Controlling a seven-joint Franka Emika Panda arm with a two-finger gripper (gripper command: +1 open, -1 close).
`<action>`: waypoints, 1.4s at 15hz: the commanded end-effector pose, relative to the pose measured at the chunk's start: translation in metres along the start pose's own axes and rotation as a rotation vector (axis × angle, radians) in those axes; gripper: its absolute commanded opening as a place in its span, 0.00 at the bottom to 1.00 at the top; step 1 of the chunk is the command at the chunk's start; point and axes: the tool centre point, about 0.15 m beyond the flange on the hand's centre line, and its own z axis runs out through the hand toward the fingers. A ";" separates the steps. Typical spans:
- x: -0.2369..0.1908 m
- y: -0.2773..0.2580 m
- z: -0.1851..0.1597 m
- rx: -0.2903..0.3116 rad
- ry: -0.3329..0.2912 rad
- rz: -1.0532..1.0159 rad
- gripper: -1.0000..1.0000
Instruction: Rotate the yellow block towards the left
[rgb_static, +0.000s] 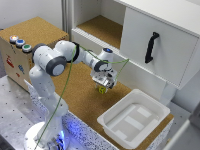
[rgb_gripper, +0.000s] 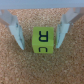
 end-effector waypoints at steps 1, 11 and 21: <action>0.011 0.000 0.007 0.021 0.014 -0.024 0.00; -0.006 -0.062 -0.053 -0.077 -0.015 -0.554 0.00; 0.006 -0.068 -0.092 -0.340 -0.007 -1.000 0.00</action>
